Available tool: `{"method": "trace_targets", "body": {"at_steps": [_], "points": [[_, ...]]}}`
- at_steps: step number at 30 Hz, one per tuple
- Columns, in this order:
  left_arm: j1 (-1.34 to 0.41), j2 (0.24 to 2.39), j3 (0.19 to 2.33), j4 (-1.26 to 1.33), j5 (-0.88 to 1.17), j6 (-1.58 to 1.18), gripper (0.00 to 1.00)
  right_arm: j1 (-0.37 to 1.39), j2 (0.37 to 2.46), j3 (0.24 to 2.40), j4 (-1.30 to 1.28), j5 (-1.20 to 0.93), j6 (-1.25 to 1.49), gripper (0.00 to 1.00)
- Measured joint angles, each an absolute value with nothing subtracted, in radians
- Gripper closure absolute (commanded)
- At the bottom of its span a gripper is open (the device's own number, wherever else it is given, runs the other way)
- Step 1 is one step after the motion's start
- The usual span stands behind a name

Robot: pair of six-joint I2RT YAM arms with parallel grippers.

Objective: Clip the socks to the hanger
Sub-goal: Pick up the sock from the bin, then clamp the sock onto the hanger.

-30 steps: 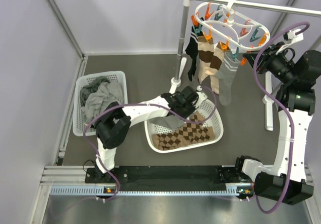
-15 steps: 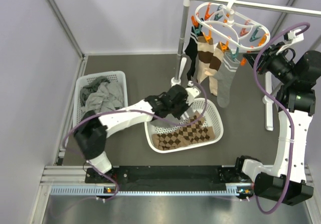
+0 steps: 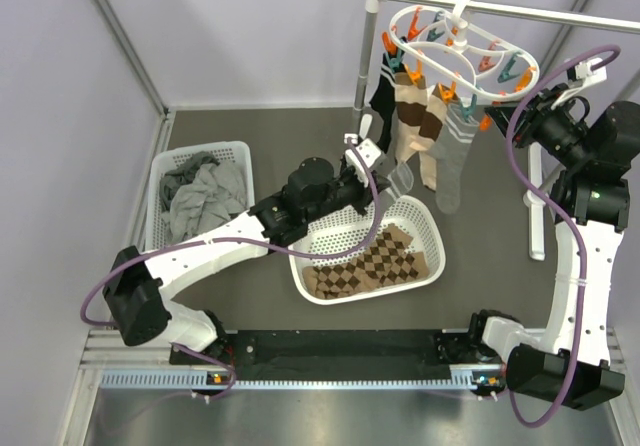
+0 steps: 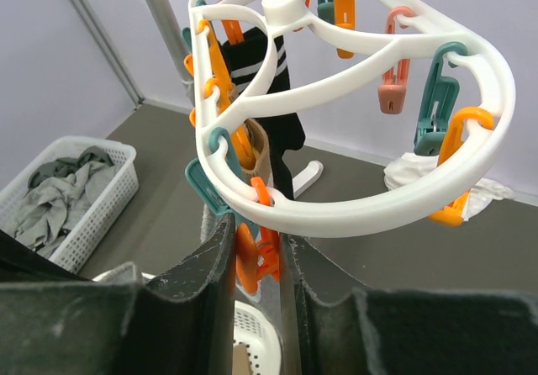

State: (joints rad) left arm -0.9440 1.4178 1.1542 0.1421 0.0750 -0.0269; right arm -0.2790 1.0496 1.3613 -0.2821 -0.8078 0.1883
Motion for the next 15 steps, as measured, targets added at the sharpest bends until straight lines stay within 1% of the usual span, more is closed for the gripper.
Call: {"method": "trace_targets", "body": {"at_steps": [6, 15], "points": [[-0.944, 1.428, 1.174, 0.290, 0.110, -0.057, 1.00, -0.279, 1.050, 1.361, -0.275, -0.815, 0.207, 1.00], [-0.945, 1.568, 1.316, 0.508, 0.141, -0.137, 1.00, -0.279, 1.050, 1.362, -0.262, -0.819, 0.257, 1.00]]}}
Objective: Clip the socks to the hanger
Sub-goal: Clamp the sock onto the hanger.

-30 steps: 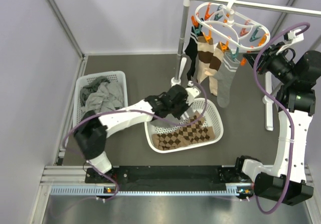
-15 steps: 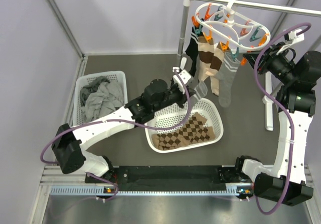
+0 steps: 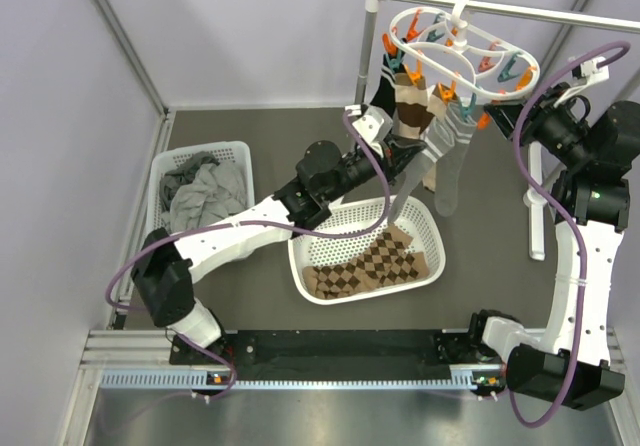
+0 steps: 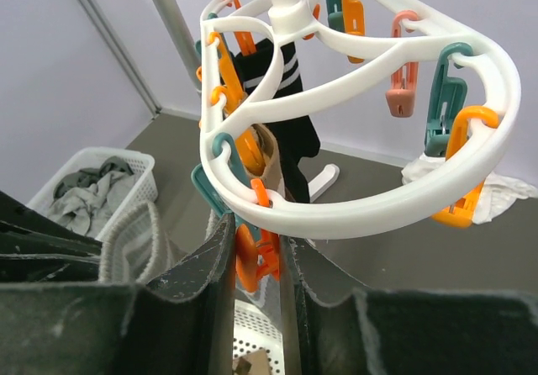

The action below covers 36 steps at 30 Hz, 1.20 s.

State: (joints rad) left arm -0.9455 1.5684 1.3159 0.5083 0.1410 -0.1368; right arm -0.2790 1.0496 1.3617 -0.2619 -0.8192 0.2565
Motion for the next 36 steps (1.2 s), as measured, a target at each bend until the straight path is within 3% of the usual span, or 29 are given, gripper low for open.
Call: {"method": "trace_targets", "body": {"at_steps": [36], "points": [[-0.995, 1.801, 1.454, 0.683, 0.115, -0.179, 1.00, -0.279, 1.050, 1.390, -0.262, -0.858, 0.357, 1.00]]}}
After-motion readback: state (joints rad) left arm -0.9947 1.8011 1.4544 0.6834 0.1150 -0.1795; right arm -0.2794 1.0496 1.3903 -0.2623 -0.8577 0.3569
